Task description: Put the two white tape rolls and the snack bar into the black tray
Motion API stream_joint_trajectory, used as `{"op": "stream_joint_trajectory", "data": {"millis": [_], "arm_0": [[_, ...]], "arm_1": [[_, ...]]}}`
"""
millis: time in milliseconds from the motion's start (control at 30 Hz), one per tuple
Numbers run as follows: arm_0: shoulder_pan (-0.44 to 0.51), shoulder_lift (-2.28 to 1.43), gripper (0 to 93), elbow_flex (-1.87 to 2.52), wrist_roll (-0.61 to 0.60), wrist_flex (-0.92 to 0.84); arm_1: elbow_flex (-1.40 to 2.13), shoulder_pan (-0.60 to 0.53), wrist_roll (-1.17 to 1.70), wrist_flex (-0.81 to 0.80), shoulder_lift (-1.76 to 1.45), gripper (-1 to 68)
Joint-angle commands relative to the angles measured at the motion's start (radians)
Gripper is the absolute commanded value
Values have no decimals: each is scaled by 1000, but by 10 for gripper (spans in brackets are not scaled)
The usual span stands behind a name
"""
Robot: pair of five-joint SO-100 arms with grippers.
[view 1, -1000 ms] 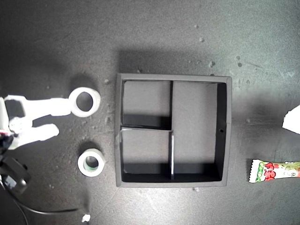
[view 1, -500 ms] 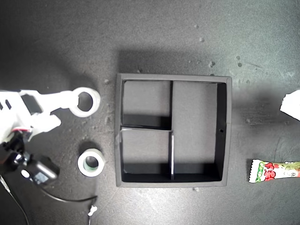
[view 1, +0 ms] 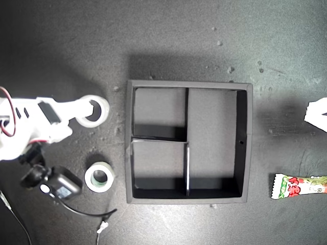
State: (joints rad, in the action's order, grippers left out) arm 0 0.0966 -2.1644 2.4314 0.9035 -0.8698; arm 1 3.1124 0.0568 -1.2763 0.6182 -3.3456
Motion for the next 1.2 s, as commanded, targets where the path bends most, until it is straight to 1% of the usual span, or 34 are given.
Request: {"op": "stream_joint_trajectory", "data": {"millis": [0, 133, 267, 400, 467, 533, 600, 667, 700, 767, 867, 1000, 1067, 1167], "arm_0": [[17, 26, 194, -51, 5, 31], [26, 94, 192, -75, 8, 52], [18, 169, 168, -110, 14, 52], [-31, 209, 102, -121, 38, 51], [-55, 209, 61, -133, 41, 26], [-78, 199, 28, -178, 29, -44], [-97, 176, 6, -252, 0, -137], [-112, 153, 3, -356, -32, -233], [-120, 149, 3, -416, -49, -282], [-132, 170, 3, -561, -78, -377], [-137, 262, 3, -804, -106, -509], [-126, 423, 3, -1075, -132, -618], [-120, 500, 3, -1178, -135, -650], [-104, 618, 3, -1331, -146, -692]], "arm_1": [[12, 34, -57, 34, -5, -4], [12, 71, -166, 35, -5, -4], [12, 109, -368, 38, -5, -5], [12, 170, -558, 104, -5, -5], [12, 190, -588, 107, -5, -5], [12, 213, -423, 25, -3, -5], [12, 222, -167, -89, -3, -5], [2, 189, 74, -179, -3, -5], [-15, 164, 184, -196, -3, -5], [-64, 129, 327, -189, -3, -5], [-193, 54, 505, -130, 9, -4], [-350, -25, 641, -52, 26, -2], [-440, -55, 670, -51, 130, 1], [-669, -118, 704, -31, 436, 24]]}}
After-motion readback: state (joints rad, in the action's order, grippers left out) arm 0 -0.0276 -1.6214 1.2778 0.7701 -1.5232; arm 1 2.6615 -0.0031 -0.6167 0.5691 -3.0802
